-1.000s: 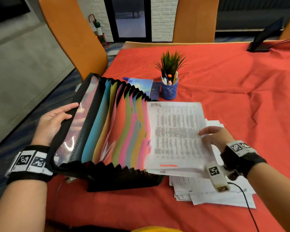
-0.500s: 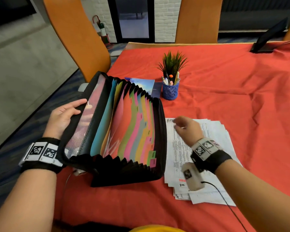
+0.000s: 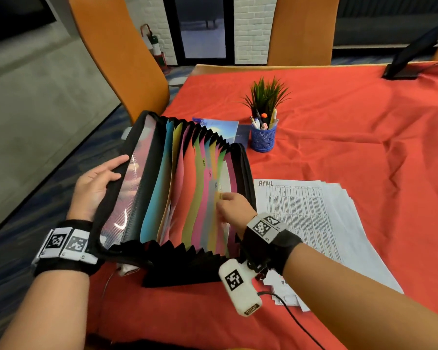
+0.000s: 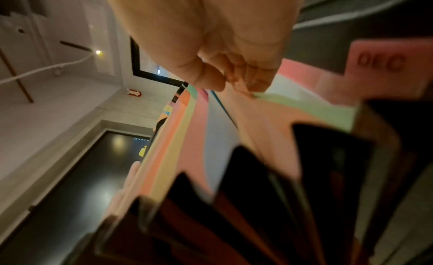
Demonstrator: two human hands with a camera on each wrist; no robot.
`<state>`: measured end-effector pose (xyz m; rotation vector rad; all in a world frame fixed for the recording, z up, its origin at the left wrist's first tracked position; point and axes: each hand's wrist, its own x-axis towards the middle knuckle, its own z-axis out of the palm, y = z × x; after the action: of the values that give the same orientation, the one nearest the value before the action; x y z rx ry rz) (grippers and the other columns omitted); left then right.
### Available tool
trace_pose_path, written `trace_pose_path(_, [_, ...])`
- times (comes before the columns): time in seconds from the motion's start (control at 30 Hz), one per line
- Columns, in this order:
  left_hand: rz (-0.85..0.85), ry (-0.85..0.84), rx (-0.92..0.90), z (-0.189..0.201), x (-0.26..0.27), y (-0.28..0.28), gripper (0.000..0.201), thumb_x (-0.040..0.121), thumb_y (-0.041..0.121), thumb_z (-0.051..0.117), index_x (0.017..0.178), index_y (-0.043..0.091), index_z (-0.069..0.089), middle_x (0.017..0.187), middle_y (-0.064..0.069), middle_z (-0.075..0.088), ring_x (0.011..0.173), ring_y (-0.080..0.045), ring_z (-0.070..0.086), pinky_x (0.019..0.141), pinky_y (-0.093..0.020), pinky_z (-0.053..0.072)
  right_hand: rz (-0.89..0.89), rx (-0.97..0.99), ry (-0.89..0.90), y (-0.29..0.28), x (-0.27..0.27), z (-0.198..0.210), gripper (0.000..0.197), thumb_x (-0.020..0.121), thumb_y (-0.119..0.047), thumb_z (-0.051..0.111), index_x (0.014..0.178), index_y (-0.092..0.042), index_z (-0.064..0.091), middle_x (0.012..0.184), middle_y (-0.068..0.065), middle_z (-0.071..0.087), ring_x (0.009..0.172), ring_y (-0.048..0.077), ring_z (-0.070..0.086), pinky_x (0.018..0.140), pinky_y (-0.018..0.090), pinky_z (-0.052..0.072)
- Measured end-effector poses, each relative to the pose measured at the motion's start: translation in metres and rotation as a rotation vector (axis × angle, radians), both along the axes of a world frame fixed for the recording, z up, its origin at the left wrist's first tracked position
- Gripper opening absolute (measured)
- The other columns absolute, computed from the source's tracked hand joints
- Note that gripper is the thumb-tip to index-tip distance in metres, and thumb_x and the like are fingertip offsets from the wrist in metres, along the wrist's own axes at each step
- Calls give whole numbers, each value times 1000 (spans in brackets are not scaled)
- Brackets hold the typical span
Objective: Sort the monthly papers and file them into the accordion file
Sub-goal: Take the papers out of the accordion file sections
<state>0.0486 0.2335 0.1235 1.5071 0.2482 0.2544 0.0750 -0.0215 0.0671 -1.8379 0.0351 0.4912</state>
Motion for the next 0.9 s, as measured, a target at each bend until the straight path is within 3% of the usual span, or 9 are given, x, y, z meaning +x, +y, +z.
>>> trace_pose_path(0.1, [-17, 6, -9, 1, 0, 2, 44, 90, -6, 32, 108, 16, 65, 91, -3, 74, 73, -21, 72, 59, -27, 59, 33, 53, 21, 7, -4, 11, 37, 78, 8, 34, 50, -14, 43, 49, 0, 33, 48, 17, 28, 50, 28, 23])
trace_pose_path(0.2, [-16, 9, -6, 1, 0, 6, 44, 90, -6, 32, 108, 17, 65, 91, -2, 74, 74, -21, 72, 62, -29, 60, -7, 31, 85, 7, -3, 17, 41, 84, -4, 43, 51, -28, 47, 55, -8, 43, 62, 21, 42, 61, 28, 36])
trace_pose_path(0.23, [-13, 10, -10, 1, 0, 7, 44, 90, -6, 32, 107, 17, 66, 92, -3, 74, 74, -21, 72, 63, -30, 60, -19, 45, 112, 6, -2, 19, 35, 86, -8, 45, 56, -25, 46, 60, -6, 43, 64, 20, 43, 64, 27, 37])
trace_pose_path(0.37, [-15, 12, -20, -1, -1, 7, 44, 90, -6, 32, 106, 17, 66, 92, -3, 74, 74, -21, 72, 61, -28, 60, -21, 102, 215, -1, 2, 20, 17, 86, -9, 46, 69, -11, 47, 68, 0, 38, 57, 12, 35, 55, 22, 34])
trace_pose_path(0.5, [-14, 15, -27, 1, 0, 4, 44, 90, -6, 34, 105, 18, 68, 96, -6, 74, 77, -23, 72, 63, -30, 60, -61, 154, 328, -1, 2, 17, 15, 65, -30, 60, 65, -18, 52, 71, 3, 38, 57, 19, 36, 59, 29, 33])
trace_pose_path(0.6, [4, 14, -22, 0, 1, 4, 47, 89, -6, 35, 99, 20, 73, 98, -7, 73, 75, -23, 72, 60, -30, 60, -22, 158, 416, -7, 3, 16, 37, 54, -35, 62, 83, -15, 55, 80, 6, 37, 57, 21, 37, 55, 28, 32])
trace_pose_path(0.73, [-7, 10, 27, 2, 0, 5, 47, 89, -7, 35, 97, 21, 73, 96, -3, 74, 72, -19, 72, 58, -26, 59, -39, 270, 405, -24, 6, 25, 29, 58, -31, 60, 81, -16, 53, 79, 2, 45, 60, 16, 41, 55, 26, 35])
trace_pose_path(0.8, [13, 0, 47, 5, -1, 11, 44, 89, -6, 35, 101, 19, 70, 98, -1, 73, 72, -16, 72, 58, -24, 58, -74, 283, 307, -47, 11, 34, 9, 74, -26, 58, 75, -19, 54, 77, -1, 50, 62, 14, 42, 55, 25, 34])
trace_pose_path(0.9, [24, 25, 94, 4, -1, 24, 39, 82, 6, 45, 105, 24, 72, 116, -11, 67, 102, -34, 65, 83, -43, 57, -148, 204, 148, -104, 15, 43, 12, 85, -15, 54, 88, -10, 64, 87, 5, 62, 73, 16, 51, 61, 26, 36])
